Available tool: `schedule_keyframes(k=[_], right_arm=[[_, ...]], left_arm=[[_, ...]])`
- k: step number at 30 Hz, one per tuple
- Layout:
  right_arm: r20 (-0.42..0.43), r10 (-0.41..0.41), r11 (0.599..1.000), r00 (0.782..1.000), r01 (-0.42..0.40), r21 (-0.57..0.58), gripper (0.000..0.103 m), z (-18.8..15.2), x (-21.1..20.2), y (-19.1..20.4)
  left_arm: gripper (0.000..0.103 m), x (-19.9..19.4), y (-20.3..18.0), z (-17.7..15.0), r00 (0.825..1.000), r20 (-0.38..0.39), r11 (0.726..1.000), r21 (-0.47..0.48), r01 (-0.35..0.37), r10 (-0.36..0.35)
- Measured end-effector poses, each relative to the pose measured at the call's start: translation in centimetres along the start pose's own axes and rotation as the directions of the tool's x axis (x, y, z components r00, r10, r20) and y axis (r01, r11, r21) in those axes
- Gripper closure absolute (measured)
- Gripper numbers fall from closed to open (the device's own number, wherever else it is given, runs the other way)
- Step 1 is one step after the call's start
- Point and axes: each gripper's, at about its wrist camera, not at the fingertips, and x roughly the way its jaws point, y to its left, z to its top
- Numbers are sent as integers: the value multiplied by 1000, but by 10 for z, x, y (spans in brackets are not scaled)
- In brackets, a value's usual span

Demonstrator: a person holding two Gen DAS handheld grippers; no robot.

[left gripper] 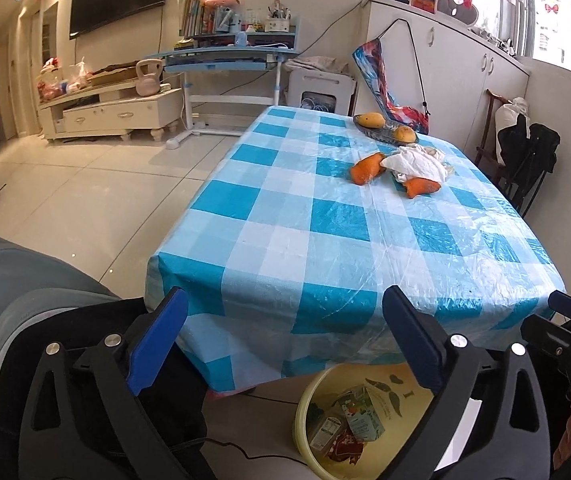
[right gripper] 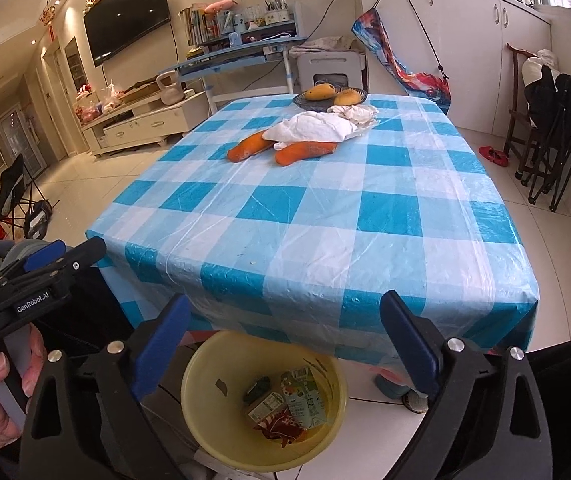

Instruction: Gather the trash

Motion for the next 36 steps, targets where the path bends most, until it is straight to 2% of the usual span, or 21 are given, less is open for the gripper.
schedule_keyframes(k=[14,36], right_arm=[[-7,-20,1000,1000,20,-10,10,-2,1,3],[-27,-28,999,999,28,-22,9,-3,5,4]], left_arm=[[8,5,-1,-1,1000,-14,1000,7,-27,27],[8,8,-2,-2,999,-24,999,12,-31,31]])
